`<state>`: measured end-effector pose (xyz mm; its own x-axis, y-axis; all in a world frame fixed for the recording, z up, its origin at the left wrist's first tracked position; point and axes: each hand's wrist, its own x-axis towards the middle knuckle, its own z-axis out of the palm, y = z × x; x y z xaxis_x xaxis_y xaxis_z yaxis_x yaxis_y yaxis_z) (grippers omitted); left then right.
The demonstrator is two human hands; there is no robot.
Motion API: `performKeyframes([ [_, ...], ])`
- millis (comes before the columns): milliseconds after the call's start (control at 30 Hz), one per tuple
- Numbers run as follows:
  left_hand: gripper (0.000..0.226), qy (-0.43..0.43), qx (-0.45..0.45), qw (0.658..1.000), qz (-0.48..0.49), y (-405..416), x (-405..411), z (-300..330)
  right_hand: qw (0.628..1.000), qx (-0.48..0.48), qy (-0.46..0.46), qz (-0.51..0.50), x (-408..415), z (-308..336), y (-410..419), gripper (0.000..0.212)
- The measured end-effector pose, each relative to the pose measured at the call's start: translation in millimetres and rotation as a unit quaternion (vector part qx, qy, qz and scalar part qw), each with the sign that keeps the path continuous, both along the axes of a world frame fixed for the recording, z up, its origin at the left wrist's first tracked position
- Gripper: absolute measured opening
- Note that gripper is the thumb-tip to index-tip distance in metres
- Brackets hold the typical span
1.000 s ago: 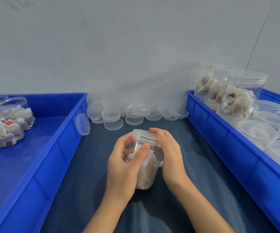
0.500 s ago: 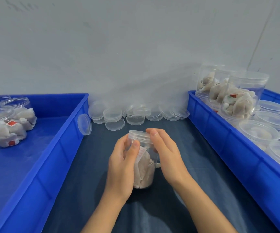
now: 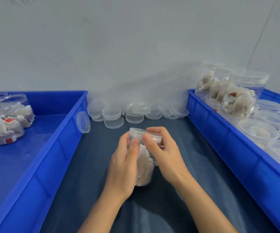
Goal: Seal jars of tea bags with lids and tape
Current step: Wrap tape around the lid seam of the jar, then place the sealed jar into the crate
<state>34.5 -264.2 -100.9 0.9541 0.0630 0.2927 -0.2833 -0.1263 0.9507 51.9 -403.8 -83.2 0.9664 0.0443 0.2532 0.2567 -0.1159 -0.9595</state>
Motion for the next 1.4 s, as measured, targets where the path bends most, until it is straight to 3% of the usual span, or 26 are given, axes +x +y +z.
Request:
performKeyframes([
  [100, 0.042, 0.017, 0.036, 0.999, -0.026, 6, -2, 1, 1.000, 0.004, -0.007, -0.016, 1, -1, 1, 0.048],
  [267, 0.063, 0.017, 0.164, 0.986, -0.013, 17, -4, 3, 0.999, 0.028, 0.017, -0.018, 6, 1, -13, 0.051],
  [733, 0.067, -0.003, 0.185, 0.982, 0.024, 16, -2, -1, 0.999, -0.005, 0.037, 0.000, 9, 5, -22, 0.046],
  [900, 0.054, -0.021, 0.206, 0.978, 0.019, 11, -2, -1, 0.997, -0.058, 0.052, -0.011, 17, 17, -31, 0.050],
  [1067, 0.044, -0.034, 0.162, 0.986, 0.005, -5, -10, 9, 0.987, -0.131, 0.087, 0.018, 15, 45, -44, 0.051],
  [1400, 0.034, -0.080, 0.119, 0.989, -0.046, -61, -26, 52, 0.966, -0.245, -0.026, -0.079, -43, 123, -92, 0.057],
])
